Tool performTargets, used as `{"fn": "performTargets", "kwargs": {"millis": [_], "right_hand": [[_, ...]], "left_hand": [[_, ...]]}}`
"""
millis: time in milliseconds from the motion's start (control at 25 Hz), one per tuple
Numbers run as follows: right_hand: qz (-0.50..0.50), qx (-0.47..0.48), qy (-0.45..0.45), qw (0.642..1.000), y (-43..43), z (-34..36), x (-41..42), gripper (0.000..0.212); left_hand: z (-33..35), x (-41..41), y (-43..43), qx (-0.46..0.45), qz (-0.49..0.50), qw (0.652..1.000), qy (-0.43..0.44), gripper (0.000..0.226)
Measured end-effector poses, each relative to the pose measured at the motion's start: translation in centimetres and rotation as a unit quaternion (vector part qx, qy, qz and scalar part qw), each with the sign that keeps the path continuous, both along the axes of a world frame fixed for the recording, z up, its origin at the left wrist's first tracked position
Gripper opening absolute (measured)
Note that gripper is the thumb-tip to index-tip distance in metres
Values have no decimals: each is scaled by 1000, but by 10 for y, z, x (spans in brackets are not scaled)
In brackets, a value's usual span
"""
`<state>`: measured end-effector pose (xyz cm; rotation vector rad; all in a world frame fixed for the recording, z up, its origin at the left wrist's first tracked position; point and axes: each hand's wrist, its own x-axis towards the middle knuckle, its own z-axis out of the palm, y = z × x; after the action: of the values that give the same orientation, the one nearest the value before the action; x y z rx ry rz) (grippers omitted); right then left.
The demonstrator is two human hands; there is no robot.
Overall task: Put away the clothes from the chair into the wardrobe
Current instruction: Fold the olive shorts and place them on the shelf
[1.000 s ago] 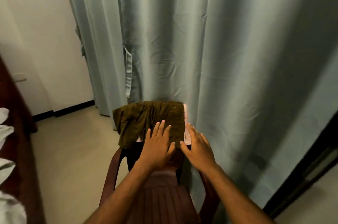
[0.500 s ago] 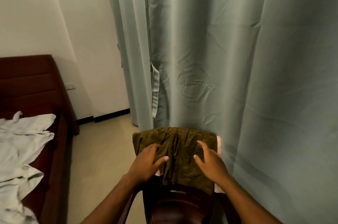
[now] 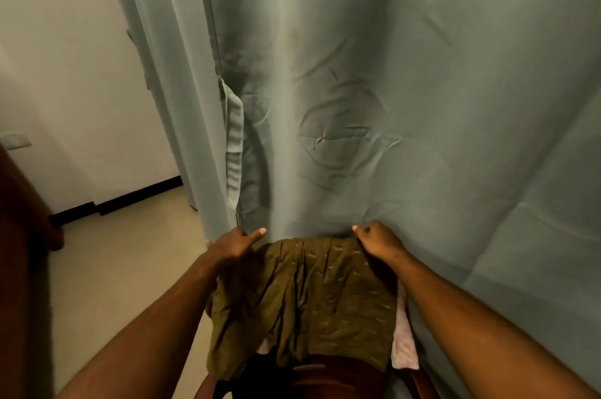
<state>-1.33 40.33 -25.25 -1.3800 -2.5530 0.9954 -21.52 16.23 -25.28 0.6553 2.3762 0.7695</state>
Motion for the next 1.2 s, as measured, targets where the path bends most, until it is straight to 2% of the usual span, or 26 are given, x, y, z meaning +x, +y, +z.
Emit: {"fn": "performTargets", "kwargs": {"millis": [80, 120, 200, 240, 280, 320, 400, 440, 480, 520, 560, 640, 760, 840, 920, 1040, 1080, 1200], "right_hand": [[-31, -68, -60, 995, 16, -5, -17, 48], [-41, -98, -75, 992, 20, -8, -24, 51], [-62, -109, -77, 989, 23, -11, -33, 48], [-85, -115, -55, 988, 23, -11, -35, 46], [-112, -122, -23, 986, 23, -11, -35, 41], [-131, -120, 8, 984, 23, -7, -34, 35], [-108, -123, 36, 986, 23, 10, -27, 16], [-70, -128, 28, 989, 21, 22, -22, 9], [-35, -137, 24, 990, 17, 33, -15, 8], [-7, -154, 37, 987, 13, 42, -8, 12], [14, -166, 59, 984, 7, 49, 1, 17], [40, -170, 105, 979, -6, 62, 20, 25], [49, -149, 122, 980, -26, 75, 49, 26], [38, -144, 148, 978, -48, 90, 71, 23], [39, -141, 188, 971, -71, 104, 96, 27], [123, -120, 226, 959, -104, 127, 146, 57], [161, -104, 221, 956, -113, 134, 167, 60], [209, 2, 155, 966, -151, 160, 250, 36]], "left_hand": [[-9, -24, 14, -72, 12, 984, -162, 69], [-15, -32, 17, -96, 9, 973, -209, 62], [-22, -41, 23, -102, 21, 977, -188, 42], [-25, -42, 25, -66, 59, 983, -162, 39], [-28, -41, 25, 5, 108, 982, -154, 39], [-29, -39, 23, 105, 161, 967, -170, 38], [-20, -32, 13, 327, 210, 884, -258, 40], [-13, -28, 7, 403, 204, 838, -306, 43], [-6, -26, 2, 440, 188, 810, -338, 45], [1, -23, -4, 450, 164, 802, -356, 45], [8, -19, -9, 432, 141, 814, -362, 44], [21, -15, -17, 355, 100, 863, -344, 48], [35, -21, -27, 225, 30, 939, -258, 49], [47, -22, -37, 122, -70, 970, -198, 49], [65, -19, -47, 83, -143, 974, -154, 48], [104, 2, -63, 165, -189, 961, -117, 36], [117, 14, -67, 193, -222, 948, -117, 33], [156, 74, -80, 246, -324, 905, -121, 30]]}}
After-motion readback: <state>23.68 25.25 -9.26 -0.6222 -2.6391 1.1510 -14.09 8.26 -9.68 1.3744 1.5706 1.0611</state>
